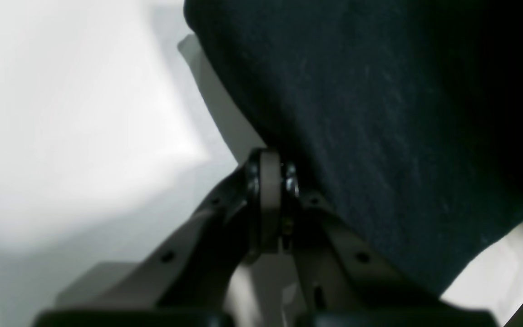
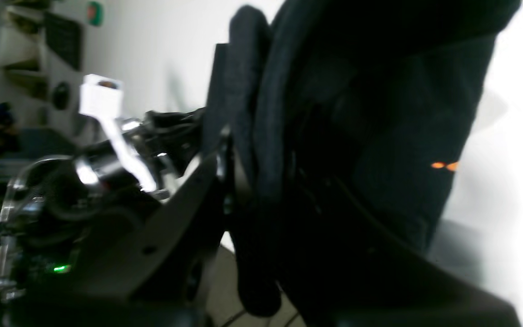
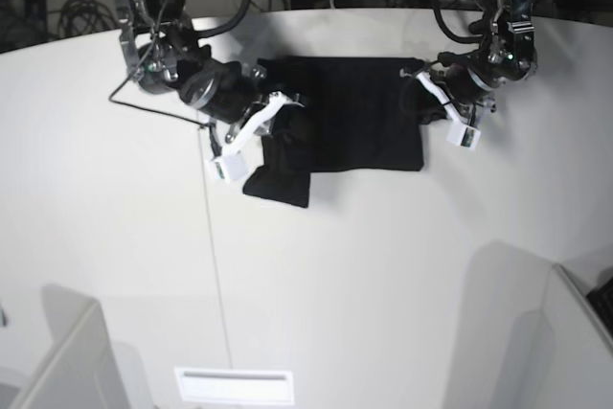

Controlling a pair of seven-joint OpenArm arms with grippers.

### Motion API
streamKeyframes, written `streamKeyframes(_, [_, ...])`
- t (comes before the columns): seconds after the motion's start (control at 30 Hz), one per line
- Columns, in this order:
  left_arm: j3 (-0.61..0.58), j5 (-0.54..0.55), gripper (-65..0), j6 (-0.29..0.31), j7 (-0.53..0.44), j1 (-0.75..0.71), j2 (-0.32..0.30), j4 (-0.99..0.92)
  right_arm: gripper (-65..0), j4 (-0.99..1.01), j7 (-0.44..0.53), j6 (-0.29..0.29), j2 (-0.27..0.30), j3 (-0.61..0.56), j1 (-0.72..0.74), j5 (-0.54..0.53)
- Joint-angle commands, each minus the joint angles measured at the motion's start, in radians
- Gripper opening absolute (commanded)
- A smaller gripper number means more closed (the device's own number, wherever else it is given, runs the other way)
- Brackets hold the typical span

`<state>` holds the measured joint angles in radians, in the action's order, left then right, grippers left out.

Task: Fold the T-shirt properly
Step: 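Fold the strip end with the right gripper over onto the stack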

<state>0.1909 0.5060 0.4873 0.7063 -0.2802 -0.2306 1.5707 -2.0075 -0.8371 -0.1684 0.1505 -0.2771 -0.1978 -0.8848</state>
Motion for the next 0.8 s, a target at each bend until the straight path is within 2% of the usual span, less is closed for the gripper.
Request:
streamKeyframes(0.0, [0.0,-0.027,-65.0,-0.005,0.046,-0.009,-0.008,0.003,-65.0,-0.02,0.019,0.01,0.001,-0.003,0.01,-0.032])
streamKeyframes(0.2, [0.0,-0.027,-65.0,-0.005,0.046,-0.009,-0.008,0.003,-65.0,-0.017,0.025,0.01,0.001,-0.106,0.033,-0.012])
streamKeyframes(0.3, [0.0,-0.027,-65.0,-0.005,0.046,-0.009,-0.008,0.003,-65.0,-0.009,0.066,0.01,-0.002,-0.179,0.042,0.115])
streamKeyframes(0.4, [0.0,-0.027,-65.0,-0.005,0.046,-0.009,-0.008,0.003,-65.0,0.018,0.068,0.01,-0.044,-0.207,0.041,0.233])
streamKeyframes(0.5, [0.0,-0.027,-65.0,-0.005,0.046,-0.009,-0.008,0.003,-65.0,0.05,0.068,0.01,-0.062,-0.207,0.042,0.292])
streamKeyframes(0.77, [0.002,-0.027,-65.0,-0.005,0.046,-0.024,-0.008,0.026,-65.0,0.149,0.068,0.01,-0.084,-0.212,0.064,0.316])
